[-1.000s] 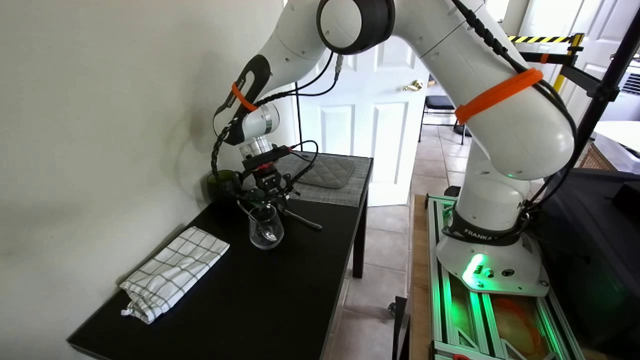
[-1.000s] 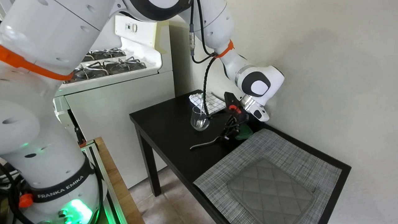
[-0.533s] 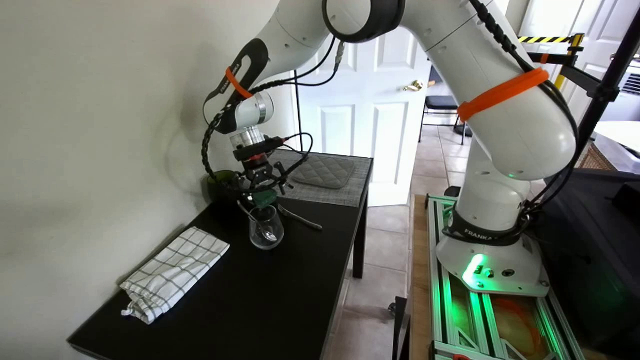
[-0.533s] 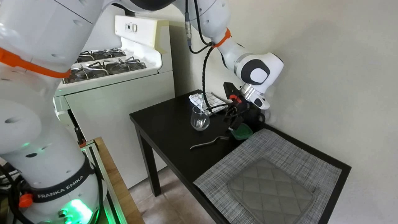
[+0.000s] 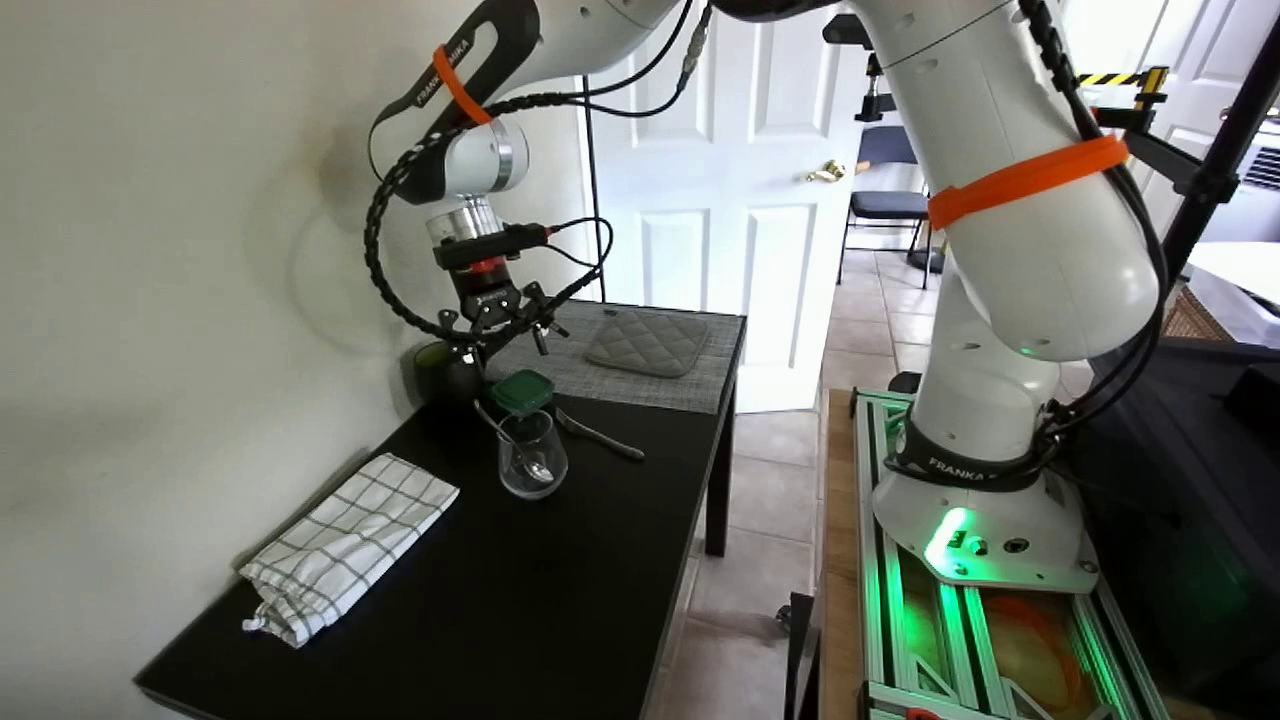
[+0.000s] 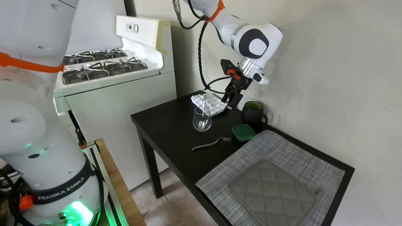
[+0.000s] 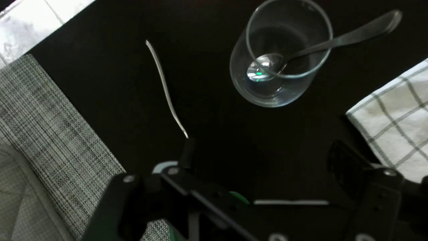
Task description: Take the fork and spoon out of the glass cup
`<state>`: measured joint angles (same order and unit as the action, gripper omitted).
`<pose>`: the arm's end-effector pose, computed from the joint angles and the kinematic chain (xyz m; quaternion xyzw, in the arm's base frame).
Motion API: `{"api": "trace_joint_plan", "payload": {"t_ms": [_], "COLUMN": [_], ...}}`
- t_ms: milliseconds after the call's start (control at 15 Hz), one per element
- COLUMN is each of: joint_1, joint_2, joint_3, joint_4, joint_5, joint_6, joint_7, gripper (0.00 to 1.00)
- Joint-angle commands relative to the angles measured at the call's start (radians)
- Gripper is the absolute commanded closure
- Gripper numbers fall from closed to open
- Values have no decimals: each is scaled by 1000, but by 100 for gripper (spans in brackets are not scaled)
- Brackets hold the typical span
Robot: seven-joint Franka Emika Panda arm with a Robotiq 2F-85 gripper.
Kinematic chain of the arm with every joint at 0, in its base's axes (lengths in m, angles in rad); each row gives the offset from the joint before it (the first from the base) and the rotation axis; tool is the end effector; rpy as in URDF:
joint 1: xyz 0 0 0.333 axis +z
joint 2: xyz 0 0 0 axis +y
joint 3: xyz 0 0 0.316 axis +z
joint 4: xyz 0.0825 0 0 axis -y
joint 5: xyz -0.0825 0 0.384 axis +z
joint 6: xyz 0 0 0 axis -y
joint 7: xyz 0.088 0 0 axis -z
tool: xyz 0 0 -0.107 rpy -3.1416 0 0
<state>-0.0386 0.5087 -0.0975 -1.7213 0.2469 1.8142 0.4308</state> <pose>0.6164 -0.0595 0.2677 -0.9204 0.3227 0.2136 0.0558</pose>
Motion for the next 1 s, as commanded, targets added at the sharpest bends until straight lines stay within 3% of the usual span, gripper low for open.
{"api": "trace_joint_plan", "payload": {"t_ms": [0, 400, 933], "joint_1": [36, 87, 122], "joint_2": [-109, -158, -135], "joint_3": [12, 54, 77], "joint_4": [-98, -172, -185], "joint_5": [-7, 7, 10], "joint_6": [-9, 7, 50], "joint_7": [41, 88, 122], "gripper": [0, 0, 1]}}
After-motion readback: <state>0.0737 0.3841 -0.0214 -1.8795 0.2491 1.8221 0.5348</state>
